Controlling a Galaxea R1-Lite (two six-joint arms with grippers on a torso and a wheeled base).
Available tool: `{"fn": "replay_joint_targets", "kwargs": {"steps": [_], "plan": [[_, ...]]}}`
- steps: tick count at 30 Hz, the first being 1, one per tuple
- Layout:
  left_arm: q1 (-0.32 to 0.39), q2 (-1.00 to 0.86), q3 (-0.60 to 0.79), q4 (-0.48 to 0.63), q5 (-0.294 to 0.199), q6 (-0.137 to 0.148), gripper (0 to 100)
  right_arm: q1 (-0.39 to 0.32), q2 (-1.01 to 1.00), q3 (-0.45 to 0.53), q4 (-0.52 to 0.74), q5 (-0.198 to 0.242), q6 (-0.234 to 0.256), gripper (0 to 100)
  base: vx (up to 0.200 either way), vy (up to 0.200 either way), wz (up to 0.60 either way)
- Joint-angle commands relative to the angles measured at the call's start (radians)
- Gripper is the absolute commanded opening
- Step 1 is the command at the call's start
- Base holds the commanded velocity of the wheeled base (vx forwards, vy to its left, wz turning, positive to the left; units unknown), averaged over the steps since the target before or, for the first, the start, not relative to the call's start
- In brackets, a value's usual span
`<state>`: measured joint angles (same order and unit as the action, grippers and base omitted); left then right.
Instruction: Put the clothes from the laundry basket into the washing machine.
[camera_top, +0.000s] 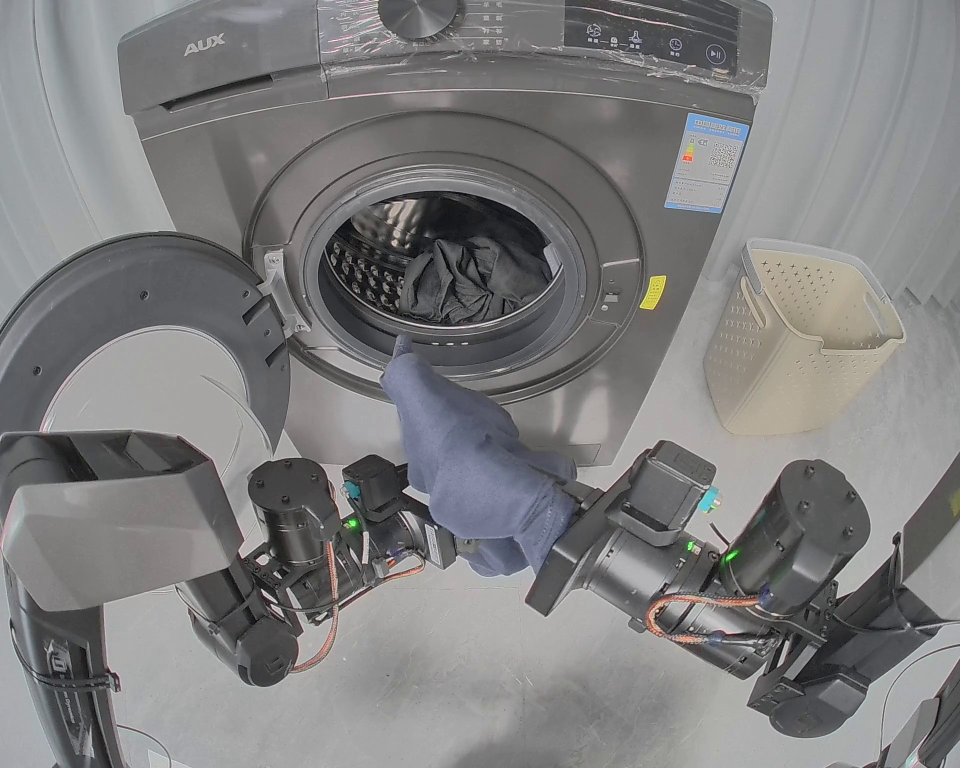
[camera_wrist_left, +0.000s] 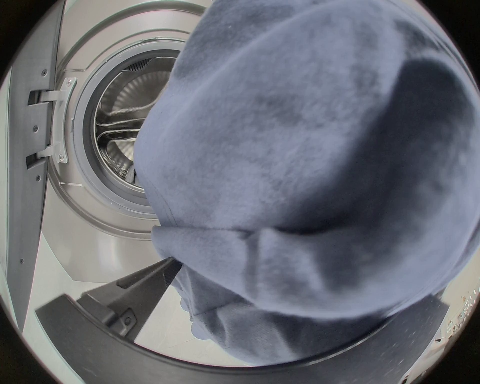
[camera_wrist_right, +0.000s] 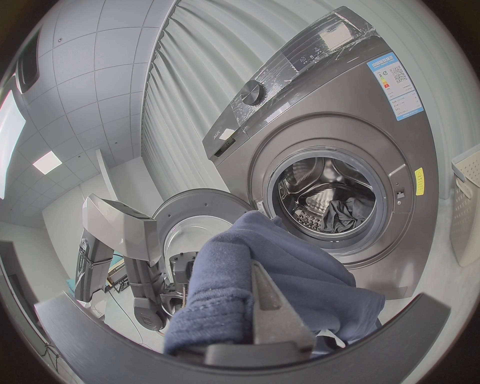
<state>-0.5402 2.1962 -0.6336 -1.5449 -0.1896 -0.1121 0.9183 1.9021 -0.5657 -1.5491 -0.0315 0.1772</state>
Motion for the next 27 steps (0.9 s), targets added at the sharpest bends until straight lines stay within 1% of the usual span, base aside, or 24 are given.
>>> {"fn": "replay_joint_targets", "kwargs": {"steps": [1,2,8,10,12,15,16,19,23,27], "plan": [[0.002,0.023,-0.017,0.000,0.016,0.002,100,0.002,-0.003,0.004,-0.002,0.001,0.001,0,0.000,0.000,0.00],[0.002,0.022,-0.018,0.000,0.019,0.000,0,0.002,-0.005,0.007,-0.002,0.001,0.002,0,0.000,0.000,0.00],[0.031,0.000,-0.043,0.000,0.022,-0.006,0,-0.024,-0.031,0.030,0.000,0.001,0.002,0,0.000,0.000,0.00],[0.048,-0.039,-0.032,-0.001,0.022,-0.024,0,-0.062,-0.032,0.043,0.000,0.001,0.005,0,0.000,0.000,0.00],[0.049,-0.075,-0.015,0.000,0.021,-0.031,0,-0.095,-0.029,0.052,0.000,0.002,0.005,0,0.000,0.000,0.00],[0.049,-0.075,-0.015,0.000,0.021,-0.031,0,-0.095,-0.029,0.052,0.000,0.002,0.005,0,0.000,0.000,0.00],[0.043,-0.164,0.040,0.000,0.019,-0.040,0,-0.114,-0.023,0.069,0.000,0.007,0.007,0,0.000,0.000,0.00],[0.039,-0.217,0.065,0.000,0.019,-0.057,0,-0.116,-0.017,0.069,0.001,0.004,0.013,0,0.000,0.000,0.00],[0.031,-0.266,0.097,0.000,0.024,-0.083,0,-0.128,0.035,0.046,0.000,0.002,0.018,0,0.000,0.000,0.00],[0.017,-0.294,0.124,0.000,0.025,-0.084,0,-0.131,0.075,0.043,0.000,0.002,0.018,0,0.000,0.000,0.00]]}}
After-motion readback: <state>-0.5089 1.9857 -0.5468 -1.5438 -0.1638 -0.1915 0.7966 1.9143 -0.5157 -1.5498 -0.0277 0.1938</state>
